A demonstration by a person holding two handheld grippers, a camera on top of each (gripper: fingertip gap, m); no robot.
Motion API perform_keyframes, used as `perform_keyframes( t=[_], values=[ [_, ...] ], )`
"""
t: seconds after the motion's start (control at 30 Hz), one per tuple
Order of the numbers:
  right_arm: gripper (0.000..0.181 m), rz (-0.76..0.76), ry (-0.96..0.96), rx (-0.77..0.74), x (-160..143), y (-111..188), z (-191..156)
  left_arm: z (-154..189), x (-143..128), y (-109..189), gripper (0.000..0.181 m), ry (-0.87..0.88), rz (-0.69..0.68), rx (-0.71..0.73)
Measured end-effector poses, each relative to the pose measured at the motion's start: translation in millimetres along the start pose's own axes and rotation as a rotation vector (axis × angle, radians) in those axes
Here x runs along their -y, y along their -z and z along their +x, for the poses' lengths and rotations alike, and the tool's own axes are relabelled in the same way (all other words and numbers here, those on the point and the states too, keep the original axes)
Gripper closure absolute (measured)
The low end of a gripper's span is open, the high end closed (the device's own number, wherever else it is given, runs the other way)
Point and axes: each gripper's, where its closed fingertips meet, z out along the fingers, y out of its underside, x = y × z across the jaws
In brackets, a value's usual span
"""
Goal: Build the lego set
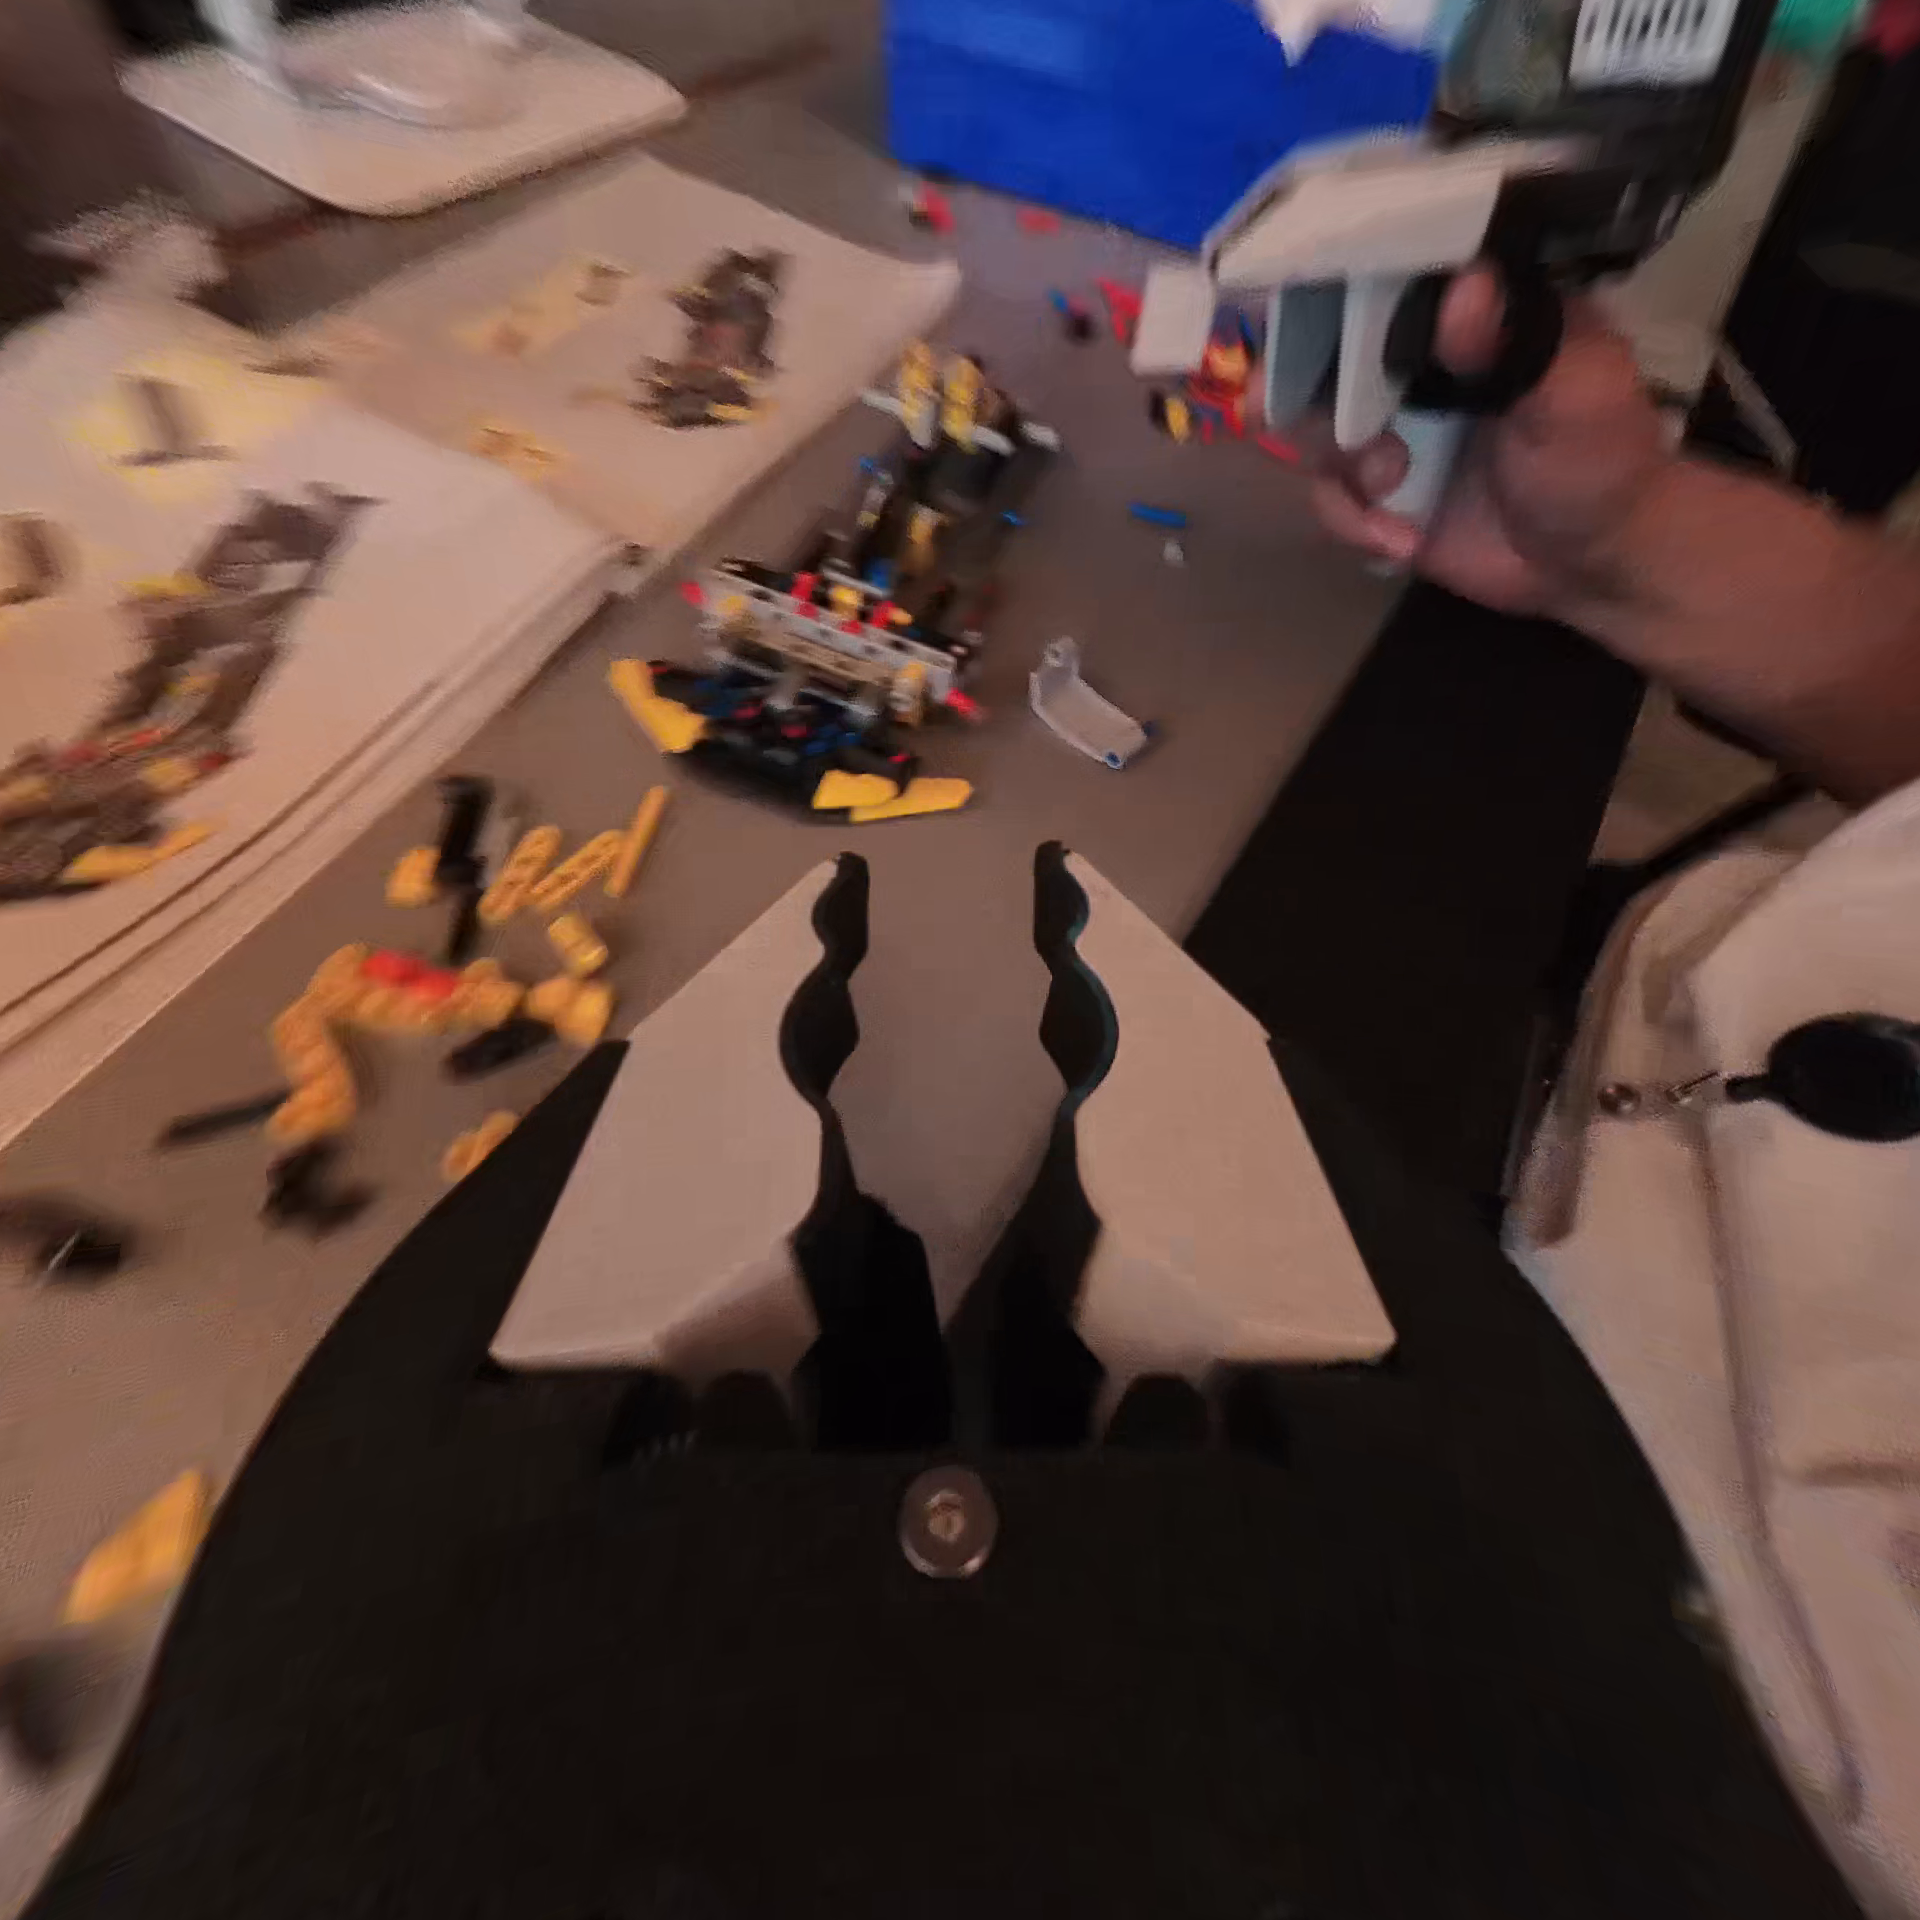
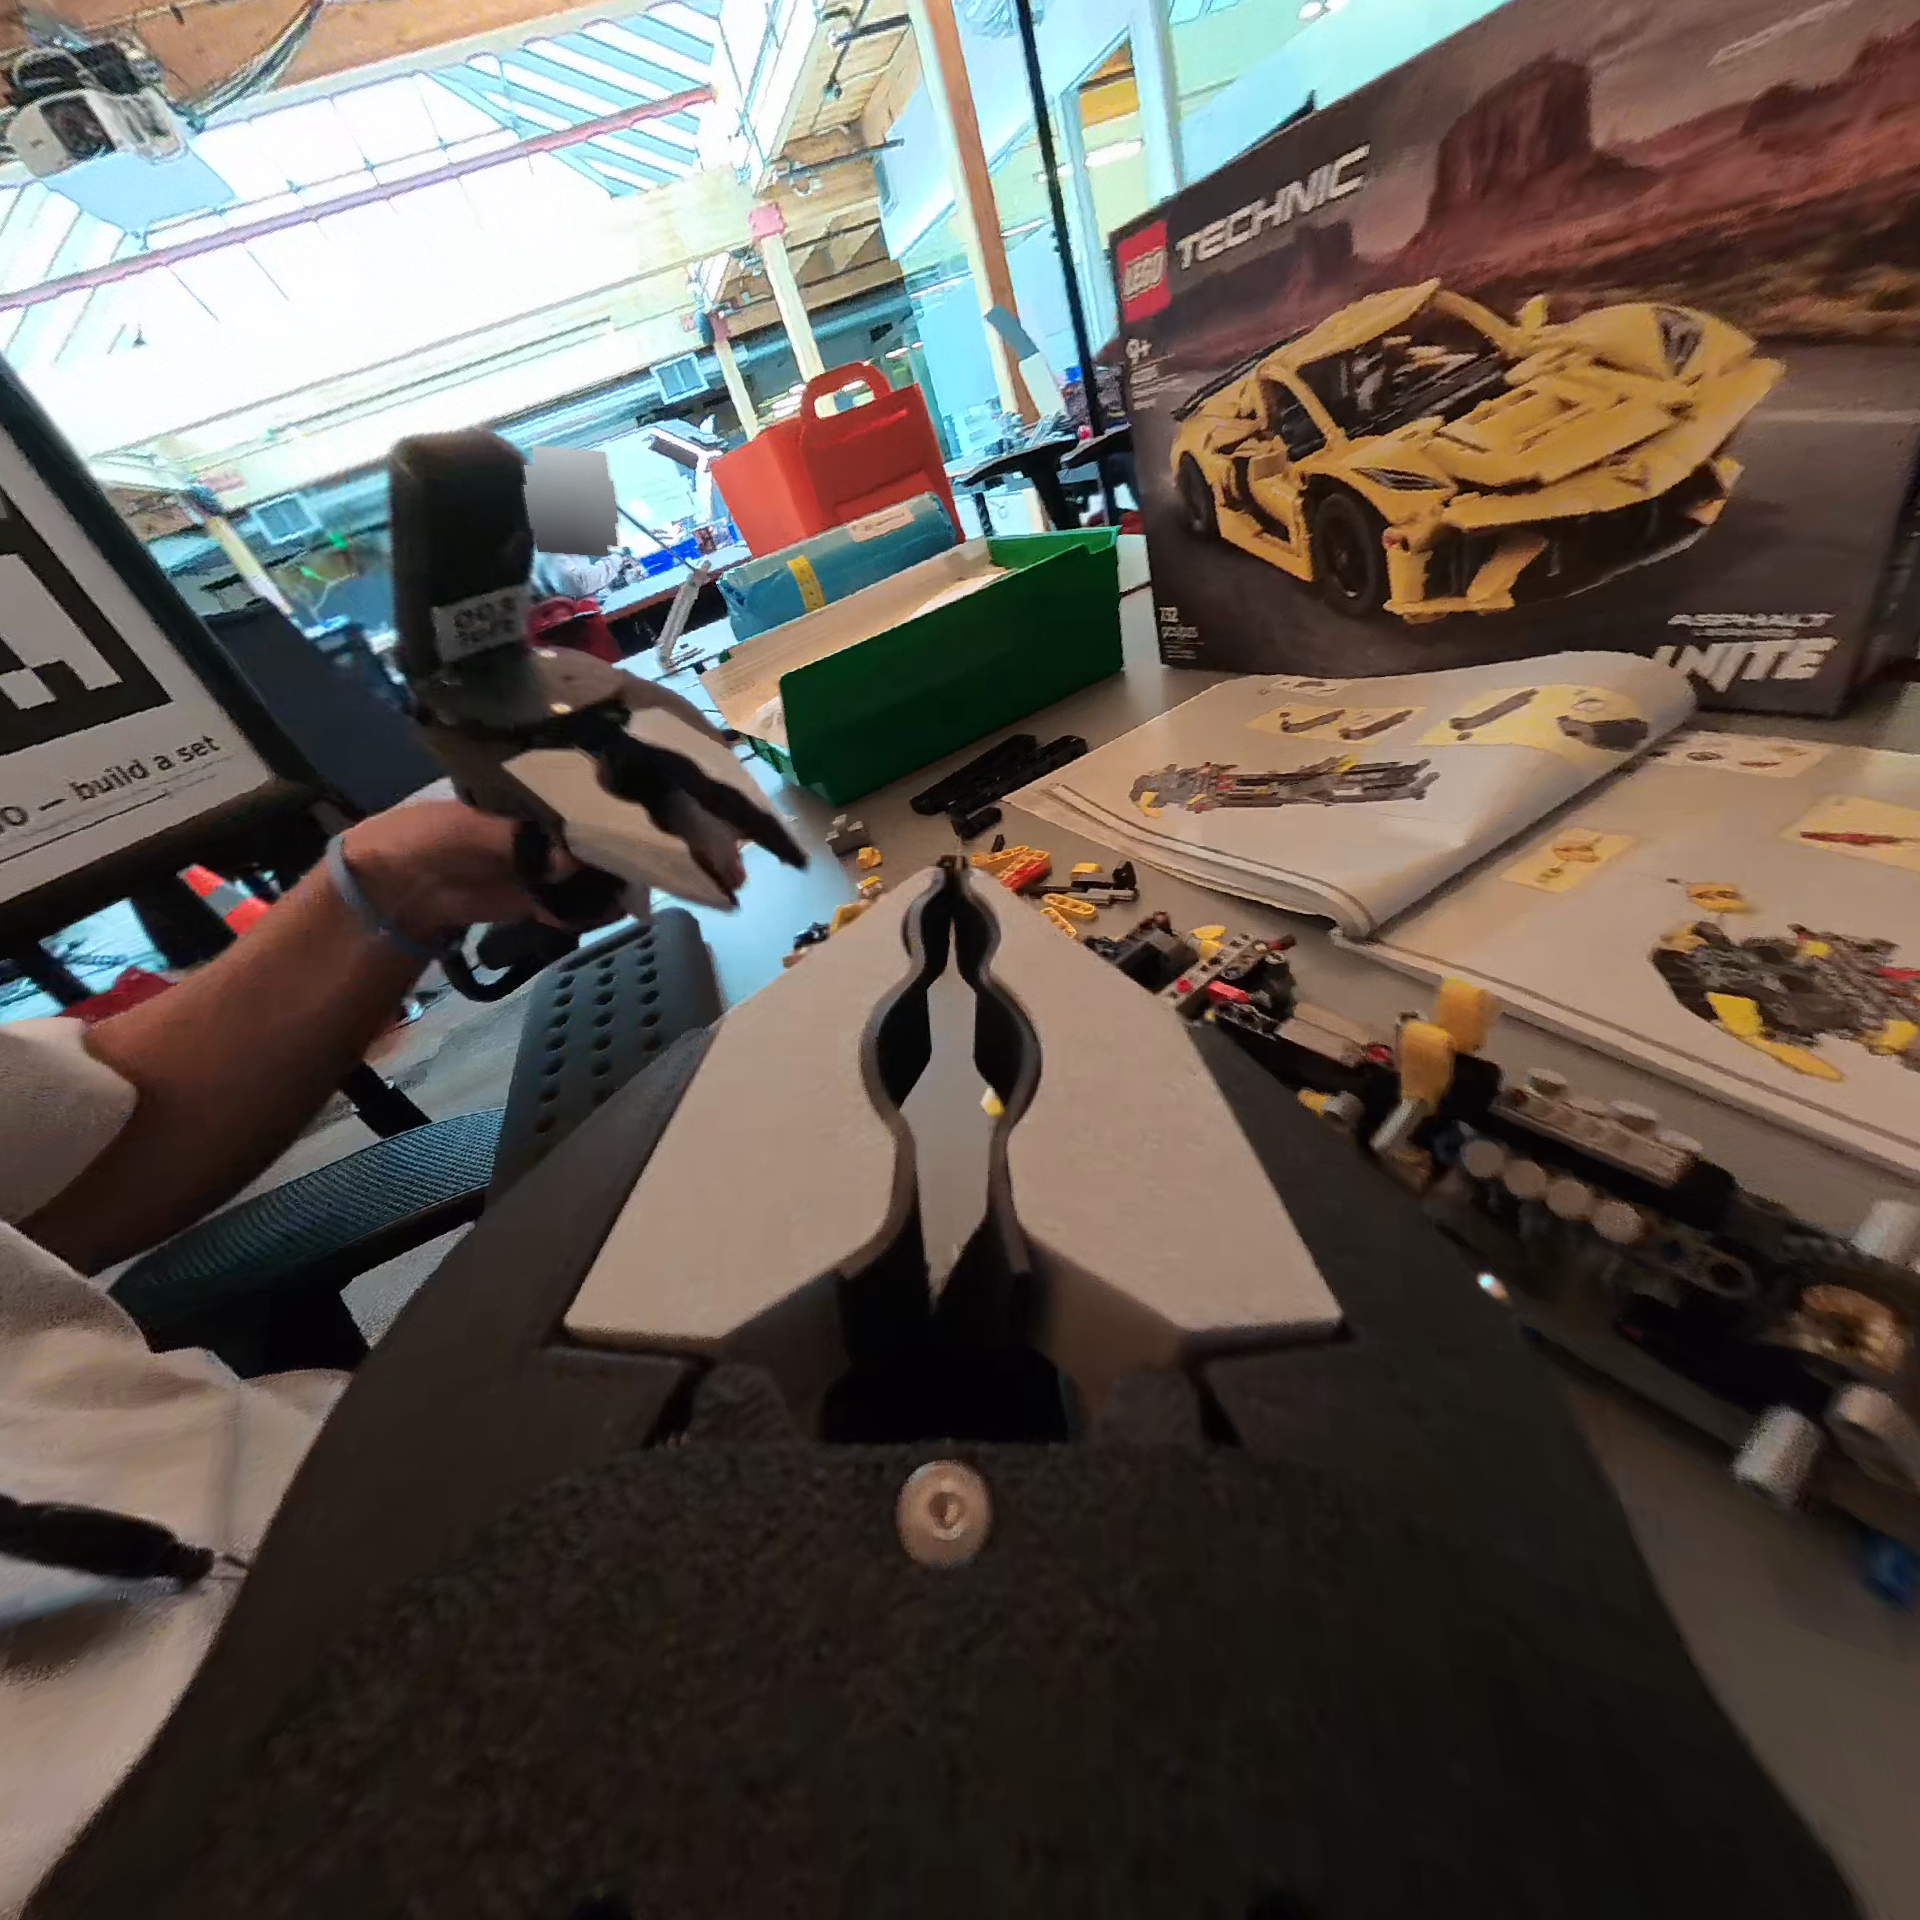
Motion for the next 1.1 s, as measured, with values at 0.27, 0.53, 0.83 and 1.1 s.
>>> perform_keyframes(
  t=[0.27,0.53,0.83,1.1],
  values=[
    [0.181,-0.007,0.044,-0.087,-7.5,39.3,1.5,24.2,-7.7,-115.9,0.155,-0.090,-0.320,-0.225],
    [0.181,0.044,-0.028,-0.031,-0.7,44.7,2.0,32.7,5.8,-143.5,0.158,-0.340,-0.354,-0.162],
    [0.181,0.067,-0.041,-0.024,1.9,49.3,0.5,32.1,-10.1,-157.6,0.176,-0.377,-0.483,-0.214],
    [0.181,0.043,-0.018,-0.035,-1.3,46.1,-0.3,18.4,-8.5,-107.5,0.177,-0.172,-0.442,-0.033]
  ],
)
